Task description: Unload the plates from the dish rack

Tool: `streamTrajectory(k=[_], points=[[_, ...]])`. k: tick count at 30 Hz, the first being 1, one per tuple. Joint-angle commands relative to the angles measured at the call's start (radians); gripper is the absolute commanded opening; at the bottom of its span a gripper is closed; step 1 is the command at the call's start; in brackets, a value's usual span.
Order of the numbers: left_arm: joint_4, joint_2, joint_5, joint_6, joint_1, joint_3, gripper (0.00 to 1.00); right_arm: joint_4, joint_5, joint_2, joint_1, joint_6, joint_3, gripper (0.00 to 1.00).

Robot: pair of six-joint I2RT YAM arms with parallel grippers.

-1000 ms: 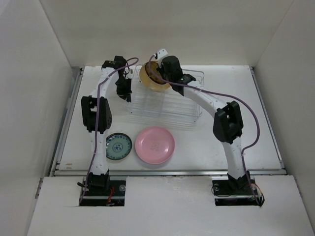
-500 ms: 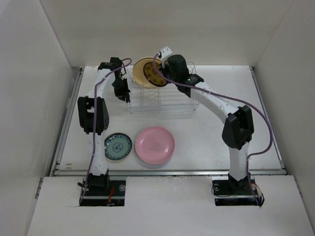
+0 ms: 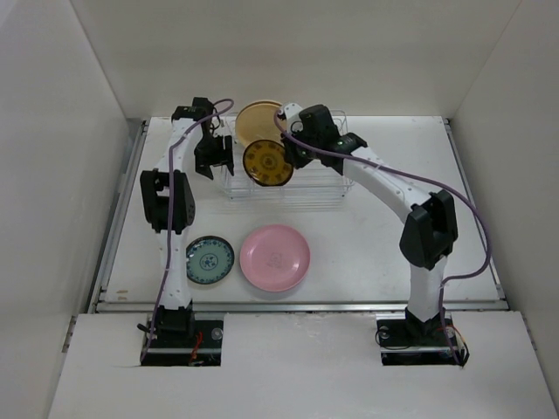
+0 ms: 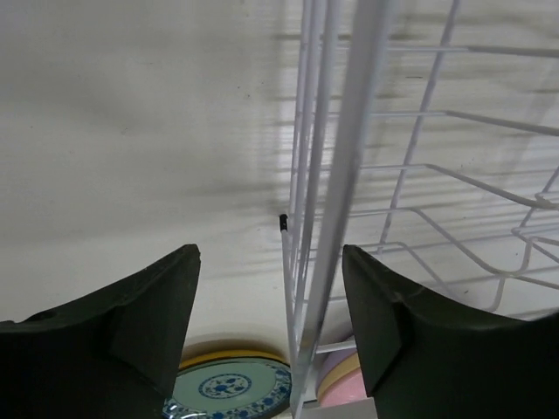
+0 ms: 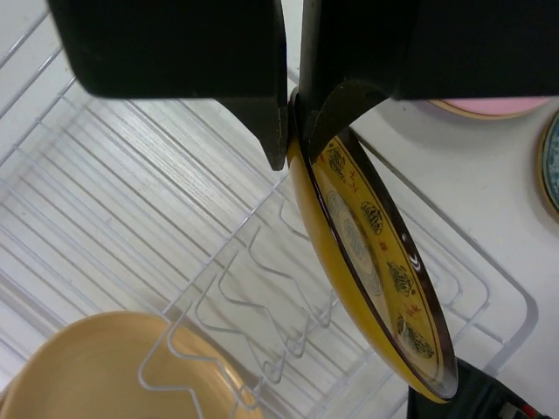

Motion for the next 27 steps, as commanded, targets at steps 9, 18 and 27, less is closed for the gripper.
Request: streamTrajectory(k=[9, 18, 27], points=[[0.089, -0.275, 0.092, 0.219, 0.008, -0.117, 0.75, -0.062, -0.027, -0.171, -0.003, 0.234, -0.026, 0.0], [0.279, -0.519, 0.405, 0.363, 0.008, -0.283, 0.75, -0.111, -0.02, -0.162, -0.003, 0.324, -0.018, 0.0], [0.063, -0.432, 0.548, 0.523, -0.046, -0.212, 0.76, 0.022, -0.105, -0.273, -0.003, 0.345, -0.187, 0.0]])
